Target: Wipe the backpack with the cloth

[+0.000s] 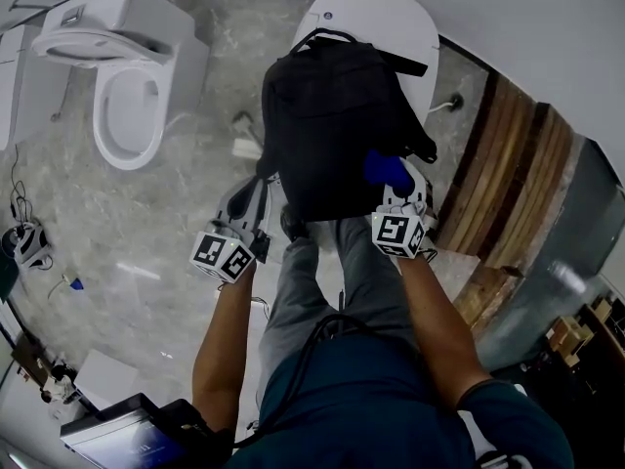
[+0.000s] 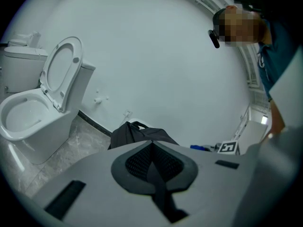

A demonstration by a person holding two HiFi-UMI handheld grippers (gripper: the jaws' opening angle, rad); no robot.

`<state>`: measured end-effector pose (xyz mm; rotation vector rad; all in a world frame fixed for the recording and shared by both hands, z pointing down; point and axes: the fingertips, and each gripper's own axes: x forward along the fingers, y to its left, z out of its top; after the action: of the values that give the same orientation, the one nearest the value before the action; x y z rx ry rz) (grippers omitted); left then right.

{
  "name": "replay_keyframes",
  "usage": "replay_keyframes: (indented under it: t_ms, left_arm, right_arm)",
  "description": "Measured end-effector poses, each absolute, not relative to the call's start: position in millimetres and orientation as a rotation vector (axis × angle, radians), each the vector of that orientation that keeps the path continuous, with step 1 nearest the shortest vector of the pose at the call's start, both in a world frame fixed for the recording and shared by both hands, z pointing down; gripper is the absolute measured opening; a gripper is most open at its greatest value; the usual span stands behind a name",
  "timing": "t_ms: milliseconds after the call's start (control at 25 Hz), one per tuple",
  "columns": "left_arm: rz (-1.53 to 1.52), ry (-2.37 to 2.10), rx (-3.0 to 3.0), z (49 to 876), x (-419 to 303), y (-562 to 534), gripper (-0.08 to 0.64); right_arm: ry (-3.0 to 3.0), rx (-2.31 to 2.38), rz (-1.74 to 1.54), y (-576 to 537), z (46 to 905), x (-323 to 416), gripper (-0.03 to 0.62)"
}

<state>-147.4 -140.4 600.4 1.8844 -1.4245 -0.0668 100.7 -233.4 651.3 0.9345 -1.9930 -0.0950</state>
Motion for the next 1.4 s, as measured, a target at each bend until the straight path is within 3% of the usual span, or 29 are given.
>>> replay_keyframes:
  t_ms: [240,440,560,720,840,1120,1400]
  left_arm:
    - [-0.077,-1.444,1.878,599,-150,-145,0.005]
    - [-0.084,-1.464,1.855,603,-153,-141,0.005]
    - [-0.089,-1.482,1.837,604,-156,-139,0.005]
    - [-0.104,-1.517,1.825,597,-160,-140,0.005]
    - [-0.123,-1.548,1.812,592,-170,-138,0.005]
    - [-0.128,-1.586,1.795,589,-190,-123,0.005]
    - [-0.119,-1.578,1.817,576,-182,-124,0.005]
  right_arm:
    - [-2.090,0.701,-0.382,-297,656,1,0.014]
    - [-2.108,0.153,-0.621,-243,667,-88,0.014]
    - [-2.049,-0.170,-0.613,-222,684,-138,0.014]
    - [-2.018,-0.214,-0.488,-275,699,-176,0.014]
    - [-2.068,-0.172,-0.350,-305,711,-165,0.014]
    - [-1.824,0.216,-0.566,-405,711,-14,0.014]
    - [-1.850,0.268,-0.509,-331,687,32,0.014]
